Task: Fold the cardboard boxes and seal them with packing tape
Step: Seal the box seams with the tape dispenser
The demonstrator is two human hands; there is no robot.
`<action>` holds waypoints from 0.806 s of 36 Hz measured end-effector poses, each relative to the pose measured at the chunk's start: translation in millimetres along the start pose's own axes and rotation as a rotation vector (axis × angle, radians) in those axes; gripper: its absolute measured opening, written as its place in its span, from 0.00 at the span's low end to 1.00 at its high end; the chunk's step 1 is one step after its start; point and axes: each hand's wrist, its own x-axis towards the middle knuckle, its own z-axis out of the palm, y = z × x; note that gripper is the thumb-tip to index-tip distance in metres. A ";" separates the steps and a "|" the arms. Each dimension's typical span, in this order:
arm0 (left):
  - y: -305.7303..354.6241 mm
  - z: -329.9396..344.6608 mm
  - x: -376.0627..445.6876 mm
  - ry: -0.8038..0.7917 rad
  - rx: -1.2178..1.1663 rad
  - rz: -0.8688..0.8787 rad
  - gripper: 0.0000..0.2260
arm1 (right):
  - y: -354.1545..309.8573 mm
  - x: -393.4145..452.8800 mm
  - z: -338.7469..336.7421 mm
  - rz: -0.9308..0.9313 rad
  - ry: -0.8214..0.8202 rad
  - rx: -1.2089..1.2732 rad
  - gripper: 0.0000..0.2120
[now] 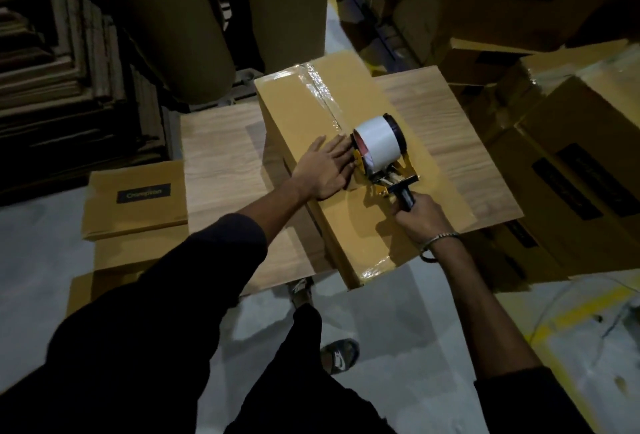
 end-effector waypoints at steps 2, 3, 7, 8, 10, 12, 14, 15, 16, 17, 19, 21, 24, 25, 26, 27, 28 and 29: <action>1.0 3.4 1.3 0.019 0.003 0.002 0.30 | 8.7 -6.4 -4.2 0.029 -0.025 -0.004 0.03; 1.9 4.7 2.1 0.029 0.007 0.002 0.29 | 14.3 -11.0 -7.4 0.045 -0.034 -0.013 0.02; -0.5 8.0 4.3 0.041 0.043 0.001 0.30 | 34.8 -38.4 -15.4 0.078 -0.031 -0.024 0.02; -0.5 8.6 4.7 0.039 0.047 -0.001 0.30 | 38.3 -45.4 -15.4 0.077 -0.025 -0.020 0.03; 1.7 7.7 4.1 0.030 0.047 -0.019 0.29 | 43.0 -52.2 -13.5 0.075 -0.002 -0.014 0.01; 7.7 5.4 2.4 0.007 0.039 -0.036 0.29 | 43.1 -52.8 -12.5 0.094 -0.001 -0.012 0.01; 21.4 6.7 -0.9 -0.007 0.019 -0.003 0.29 | 43.9 -48.5 -12.1 0.115 -0.021 0.014 0.03; 31.3 9.6 -3.5 -0.010 0.009 0.034 0.28 | 43.1 -47.1 -12.9 0.120 -0.027 0.031 0.04; 41.8 13.3 -7.5 -0.013 0.002 0.068 0.28 | 43.1 -47.1 -14.1 0.121 -0.032 0.045 0.03; 50.7 17.3 -12.1 -0.013 -0.002 0.087 0.28 | 42.8 -47.8 -15.3 0.121 -0.035 0.061 0.03; 59.1 21.7 -20.0 0.004 -0.001 0.080 0.28 | 42.2 -50.6 -17.4 0.121 -0.057 0.082 0.04; 60.1 18.9 -22.2 0.018 0.007 0.076 0.28 | 41.5 -54.3 -19.7 0.113 -0.081 0.089 0.06; 63.5 13.0 -21.8 0.009 -0.020 0.062 0.29 | 44.7 -60.7 -23.5 0.088 -0.090 0.067 0.06; 65.1 13.0 -21.7 0.014 -0.027 0.056 0.29 | 47.8 -64.4 -25.7 0.086 -0.090 0.059 0.05; 66.0 13.3 -21.0 0.019 -0.036 0.048 0.28 | 52.1 -69.4 -28.4 0.087 -0.087 0.051 0.04; 65.9 13.5 -20.3 0.016 -0.037 0.040 0.28 | 57.7 -75.6 -30.7 0.092 -0.081 0.046 0.03; 65.2 14.0 -20.3 0.012 -0.028 0.035 0.27 | 64.0 -83.3 -32.4 0.099 -0.073 0.043 0.02; 64.6 15.2 -20.2 0.010 -0.008 0.034 0.27 | 70.5 -91.1 -33.4 0.106 -0.065 0.040 0.01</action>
